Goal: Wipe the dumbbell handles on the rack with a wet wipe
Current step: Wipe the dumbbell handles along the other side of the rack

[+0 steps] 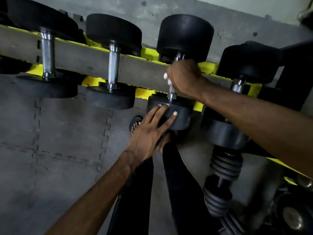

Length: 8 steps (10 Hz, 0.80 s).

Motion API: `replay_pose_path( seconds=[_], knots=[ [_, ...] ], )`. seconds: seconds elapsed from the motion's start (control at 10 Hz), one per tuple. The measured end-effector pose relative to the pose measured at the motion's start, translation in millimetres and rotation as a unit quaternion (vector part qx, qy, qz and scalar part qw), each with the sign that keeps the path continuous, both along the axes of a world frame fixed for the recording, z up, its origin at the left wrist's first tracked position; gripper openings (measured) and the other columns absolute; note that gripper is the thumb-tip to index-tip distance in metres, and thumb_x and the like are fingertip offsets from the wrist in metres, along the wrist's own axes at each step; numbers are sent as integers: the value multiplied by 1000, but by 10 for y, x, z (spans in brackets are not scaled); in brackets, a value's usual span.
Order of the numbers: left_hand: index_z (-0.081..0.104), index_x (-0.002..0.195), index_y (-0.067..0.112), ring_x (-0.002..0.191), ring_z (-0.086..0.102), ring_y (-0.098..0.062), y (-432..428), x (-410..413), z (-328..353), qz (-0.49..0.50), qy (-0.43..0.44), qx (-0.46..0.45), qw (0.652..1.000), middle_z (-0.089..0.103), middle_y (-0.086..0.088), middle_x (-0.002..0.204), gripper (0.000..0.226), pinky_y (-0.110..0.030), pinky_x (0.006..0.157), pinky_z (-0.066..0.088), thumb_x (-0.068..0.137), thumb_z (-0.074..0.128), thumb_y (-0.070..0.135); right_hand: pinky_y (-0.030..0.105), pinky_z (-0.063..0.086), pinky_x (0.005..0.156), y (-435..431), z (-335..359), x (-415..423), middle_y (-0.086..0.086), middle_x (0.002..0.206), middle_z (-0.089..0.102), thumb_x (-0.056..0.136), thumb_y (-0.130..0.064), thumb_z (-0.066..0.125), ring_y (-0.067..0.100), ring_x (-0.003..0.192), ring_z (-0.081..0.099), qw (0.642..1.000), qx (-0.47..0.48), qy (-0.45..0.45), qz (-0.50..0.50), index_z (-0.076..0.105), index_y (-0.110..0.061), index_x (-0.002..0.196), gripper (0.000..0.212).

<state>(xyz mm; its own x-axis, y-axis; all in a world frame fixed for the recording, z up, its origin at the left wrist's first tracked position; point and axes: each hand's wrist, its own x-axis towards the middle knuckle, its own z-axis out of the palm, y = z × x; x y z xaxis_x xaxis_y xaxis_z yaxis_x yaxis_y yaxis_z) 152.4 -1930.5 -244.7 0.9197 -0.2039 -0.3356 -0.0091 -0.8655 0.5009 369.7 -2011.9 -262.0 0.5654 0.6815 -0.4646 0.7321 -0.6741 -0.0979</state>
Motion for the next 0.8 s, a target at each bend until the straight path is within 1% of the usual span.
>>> replay_pose_path(
  seconds=[0.1, 0.2, 0.3, 0.4, 0.5, 0.6, 0.7, 0.8],
  knots=[
    [44, 154, 15, 149, 28, -36, 6, 10, -17, 0, -4, -2, 1000, 34, -20, 161, 72, -39, 112, 39, 86, 34, 32, 32, 38, 69, 62, -41, 93, 17, 98, 72, 95, -9, 50, 35, 92, 68, 998, 4, -3, -65, 67, -8, 85, 20],
    [49, 152, 13, 146, 31, -36, -9, 13, -13, 6, -19, -15, 1000, 38, -21, 158, 71, -42, 108, 44, 83, 37, 29, 31, 39, 69, -57, -94, -173, 16, 100, 70, 97, -17, 53, 34, 94, 68, 996, 22, 75, -52, 69, -9, 92, 19],
    [49, 151, 12, 146, 31, -37, 2, 20, -19, 1, -19, -16, 1000, 38, -22, 158, 72, -43, 109, 44, 82, 38, 27, 32, 50, 74, -221, -106, -336, 8, 98, 70, 87, -33, 69, 31, 93, 68, 988, 60, 106, -94, 75, -18, 94, 18],
    [47, 153, 12, 147, 29, -38, 1, 19, -20, -5, -14, -13, 1000, 35, -21, 160, 73, -44, 114, 39, 82, 37, 28, 27, 55, 76, -367, -135, -405, -5, 95, 76, 72, -39, 76, 18, 91, 71, 953, 137, 140, -231, 80, -30, 88, 18],
    [49, 151, 13, 145, 31, -37, -8, 30, -10, -5, -21, -4, 1000, 38, -21, 158, 71, -44, 108, 45, 83, 38, 29, 21, 54, 77, -453, -181, -530, -10, 93, 77, 67, -40, 80, 6, 87, 72, 909, 178, 139, -351, 80, -33, 88, 23],
    [50, 151, 14, 144, 33, -35, -19, 27, 12, 2, -25, 0, 1000, 41, -21, 156, 69, -41, 99, 51, 85, 37, 30, 16, 52, 69, -457, -217, -632, -12, 82, 76, 66, -33, 85, -4, 73, 68, 838, 214, 151, -479, 80, -29, 86, 21],
    [48, 152, 15, 144, 32, -36, -17, 22, 6, 9, -31, -6, 999, 40, -20, 157, 69, -41, 100, 50, 86, 37, 29, 18, 55, 66, -439, -285, -685, -15, 67, 70, 67, -24, 84, -10, 62, 63, 772, 237, 165, -566, 78, -27, 75, 10],
    [47, 153, 16, 144, 31, -35, -15, 15, 2, 14, -30, -3, 999, 39, -19, 158, 70, -40, 99, 51, 85, 38, 29, 21, 57, 68, -398, -329, -670, -12, 69, 72, 67, -24, 83, -3, 64, 66, 747, 222, 153, -607, 75, -28, 70, 10]
  ],
)
